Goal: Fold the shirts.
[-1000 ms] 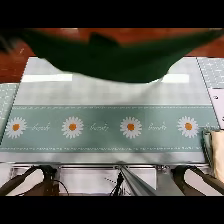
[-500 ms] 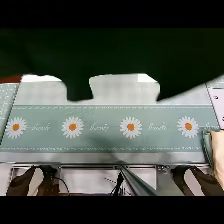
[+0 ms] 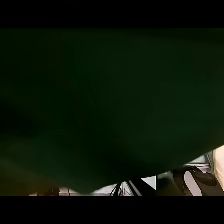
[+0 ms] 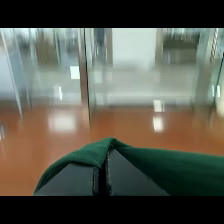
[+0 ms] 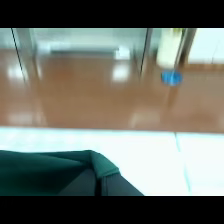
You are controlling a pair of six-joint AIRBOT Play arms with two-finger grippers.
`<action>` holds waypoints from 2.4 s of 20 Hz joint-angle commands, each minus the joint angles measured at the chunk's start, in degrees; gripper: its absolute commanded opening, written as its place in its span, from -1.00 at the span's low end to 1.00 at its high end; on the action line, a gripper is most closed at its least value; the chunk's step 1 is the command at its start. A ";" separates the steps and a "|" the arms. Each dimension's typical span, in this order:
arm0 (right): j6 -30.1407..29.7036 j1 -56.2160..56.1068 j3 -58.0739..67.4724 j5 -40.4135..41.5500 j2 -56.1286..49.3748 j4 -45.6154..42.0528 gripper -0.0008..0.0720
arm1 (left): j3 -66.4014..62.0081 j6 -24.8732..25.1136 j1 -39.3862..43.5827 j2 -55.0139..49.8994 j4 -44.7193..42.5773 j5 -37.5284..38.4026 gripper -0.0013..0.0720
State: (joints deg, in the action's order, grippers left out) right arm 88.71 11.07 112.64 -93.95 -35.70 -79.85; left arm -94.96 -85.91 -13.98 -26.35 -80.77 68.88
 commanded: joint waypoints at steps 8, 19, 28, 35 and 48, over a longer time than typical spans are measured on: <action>-3.98 -0.55 -42.01 26.88 -11.32 9.18 -0.92 | 31.91 2.75 1.38 -18.34 18.03 -18.36 -0.89; -8.20 -0.66 -25.27 43.47 -58.16 21.84 -0.92 | 28.55 2.69 7.85 -55.67 27.08 -46.42 -0.89; -7.19 -1.14 -16.50 38.99 -67.38 22.80 -0.92 | 25.14 4.98 6.56 -62.05 31.32 -39.60 -0.89; -13.07 0.83 -19.37 18.84 -66.36 17.16 -0.92 | 23.80 14.75 1.16 -62.40 26.69 -12.31 -0.89; -10.21 0.72 -26.40 17.64 -65.85 18.21 0.74 | 28.79 12.92 0.37 -62.49 24.02 -7.17 0.96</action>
State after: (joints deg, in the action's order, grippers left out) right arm 76.84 11.73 86.43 -73.65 -101.95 -61.80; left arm -65.36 -71.81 -13.30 -88.95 -56.01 57.58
